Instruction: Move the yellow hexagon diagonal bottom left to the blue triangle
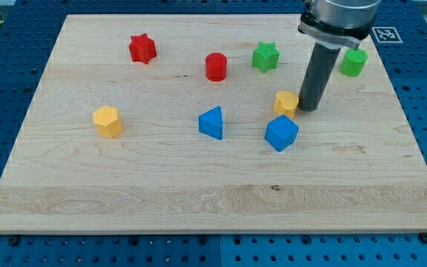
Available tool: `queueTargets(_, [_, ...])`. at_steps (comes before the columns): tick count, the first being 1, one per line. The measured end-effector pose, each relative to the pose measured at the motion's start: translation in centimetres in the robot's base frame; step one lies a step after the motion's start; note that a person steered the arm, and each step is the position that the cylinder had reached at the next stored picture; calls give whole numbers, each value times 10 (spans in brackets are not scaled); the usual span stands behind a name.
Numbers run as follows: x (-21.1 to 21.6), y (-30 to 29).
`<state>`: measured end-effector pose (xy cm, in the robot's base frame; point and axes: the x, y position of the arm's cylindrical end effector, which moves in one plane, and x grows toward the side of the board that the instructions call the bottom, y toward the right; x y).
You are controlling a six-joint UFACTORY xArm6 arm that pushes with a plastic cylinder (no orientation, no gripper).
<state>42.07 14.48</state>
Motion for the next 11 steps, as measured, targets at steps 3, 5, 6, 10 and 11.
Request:
queueTargets(3, [22,-86])
queueTargets(5, [-3,-139])
queueTargets(6, [15,-224])
queueTargets(10, [47,-297])
queueTargets(11, [59,-223])
